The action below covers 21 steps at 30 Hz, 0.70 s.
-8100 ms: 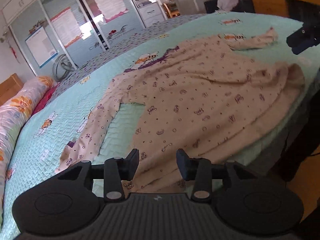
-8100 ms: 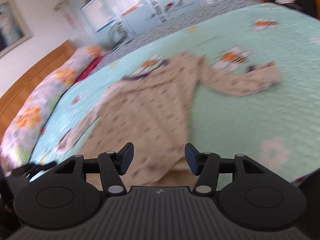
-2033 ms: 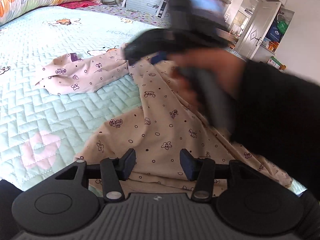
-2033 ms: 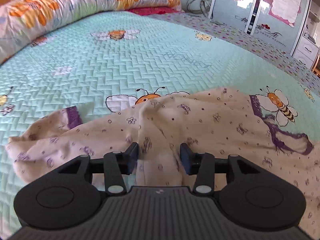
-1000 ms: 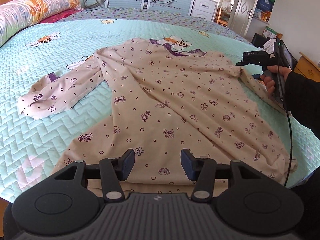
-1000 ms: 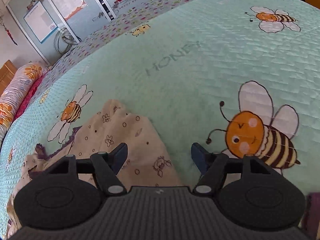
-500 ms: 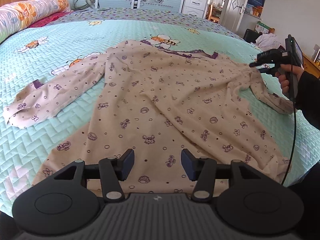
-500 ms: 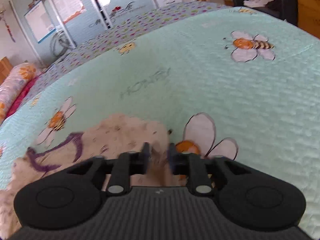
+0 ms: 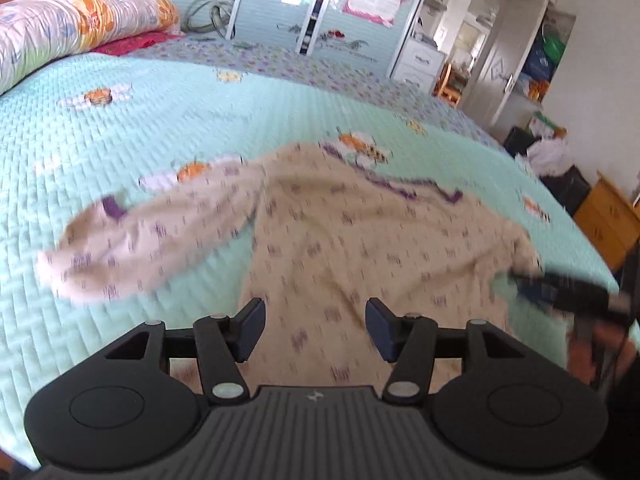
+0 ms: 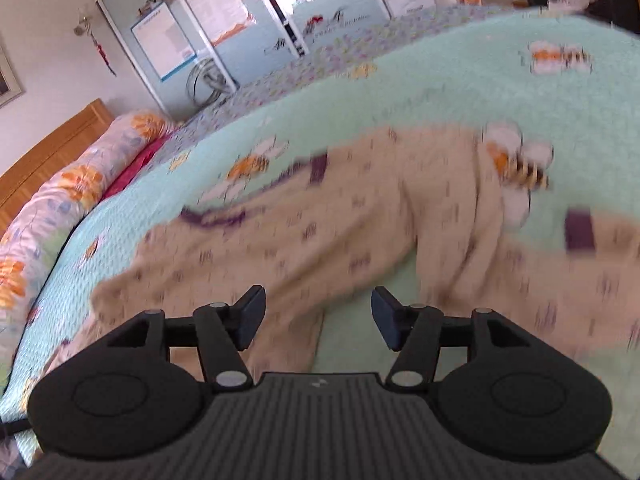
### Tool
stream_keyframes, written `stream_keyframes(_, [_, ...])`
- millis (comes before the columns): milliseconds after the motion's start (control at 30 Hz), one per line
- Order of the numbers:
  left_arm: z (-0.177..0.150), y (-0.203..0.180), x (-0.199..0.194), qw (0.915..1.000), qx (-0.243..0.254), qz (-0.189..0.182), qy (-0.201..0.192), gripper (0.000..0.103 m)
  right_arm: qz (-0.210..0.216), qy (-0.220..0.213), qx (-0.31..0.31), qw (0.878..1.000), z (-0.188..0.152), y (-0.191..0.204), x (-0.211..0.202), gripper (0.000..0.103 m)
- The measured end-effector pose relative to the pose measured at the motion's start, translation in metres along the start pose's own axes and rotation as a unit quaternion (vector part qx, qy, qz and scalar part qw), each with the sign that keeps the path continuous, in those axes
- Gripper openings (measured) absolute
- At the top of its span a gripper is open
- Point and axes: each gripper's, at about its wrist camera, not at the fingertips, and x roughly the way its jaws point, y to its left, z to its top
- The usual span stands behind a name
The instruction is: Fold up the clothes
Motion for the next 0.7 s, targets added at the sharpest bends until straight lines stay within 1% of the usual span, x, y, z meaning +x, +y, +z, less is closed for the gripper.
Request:
stream_keyframes(67, [0.025, 0.005, 0.016, 0.9994, 0.022, 0.023, -0.013, 0.060, 0.008, -0.014, 0.001, 1.000, -0.020, -0.008, -0.002, 0.059])
stream_keyframes(133, [0.052, 0.007, 0.039, 0.9976, 0.049, 0.045, -0.021, 0.060, 0.013, -0.029, -0.005, 0.999, -0.027, -0.008, -0.004, 0.059])
stream_keyframes(167, [0.068, 0.009, 0.053, 0.9966, 0.062, 0.050, -0.020, 0.060, 0.010, -0.033, -0.013, 0.999, -0.030, -0.006, -0.003, 0.060])
stream_keyframes(200, [0.081, 0.009, 0.069, 0.9960, 0.072, 0.050, -0.016, 0.060, 0.009, -0.037, -0.026, 0.999, -0.033, -0.003, -0.002, 0.063])
stream_keyframes(233, [0.093, 0.009, 0.084, 0.9955, 0.081, 0.048, -0.012, 0.060, 0.010, -0.043, -0.039, 0.998, -0.036, 0.000, -0.002, 0.069])
stream_keyframes(267, [0.105, 0.009, 0.103, 0.9949, 0.090, 0.046, -0.005, 0.060, 0.011, -0.049, -0.052, 0.997, -0.040, 0.002, -0.001, 0.072])
stream_keyframes(367, [0.134, 0.010, 0.165, 0.9932, 0.108, 0.035, 0.027, 0.060, 0.010, -0.058, -0.073, 0.996, -0.044, 0.006, 0.000, 0.075])
stream_keyframes(433, [0.147, 0.016, 0.206, 0.9929, 0.101, 0.024, 0.058, 0.060, 0.024, -0.059, -0.061, 0.996, -0.042, 0.000, 0.000, 0.077])
stream_keyframes(500, [0.156, 0.023, 0.246, 0.9920, 0.085, 0.013, 0.093, 0.056, 0.042, -0.062, -0.041, 0.996, -0.041, -0.007, -0.001, 0.078])
stream_keyframes(533, [0.159, 0.027, 0.263, 0.9910, 0.077, 0.009, 0.109, 0.047, 0.050, -0.063, -0.032, 0.996, -0.041, -0.011, -0.002, 0.078])
stream_keyframes(567, [0.160, 0.030, 0.277, 0.9900, 0.070, 0.008, 0.123, 0.029, 0.056, -0.064, -0.024, 0.996, -0.040, -0.013, -0.002, 0.078])
stream_keyframes(600, [0.161, 0.033, 0.290, 0.9889, 0.063, 0.008, 0.134, 0.024, 0.062, -0.066, -0.017, 0.996, -0.040, -0.016, -0.002, 0.078])
stream_keyframes(633, [0.160, 0.035, 0.298, 0.9888, 0.056, 0.003, 0.138, 0.023, 0.066, -0.066, -0.012, 0.996, -0.040, -0.017, -0.002, 0.078])
stream_keyframes(700, [0.158, 0.035, 0.298, 0.9889, 0.058, -0.017, 0.136, 0.016, 0.070, -0.066, -0.010, 0.995, -0.040, -0.017, -0.001, 0.078])
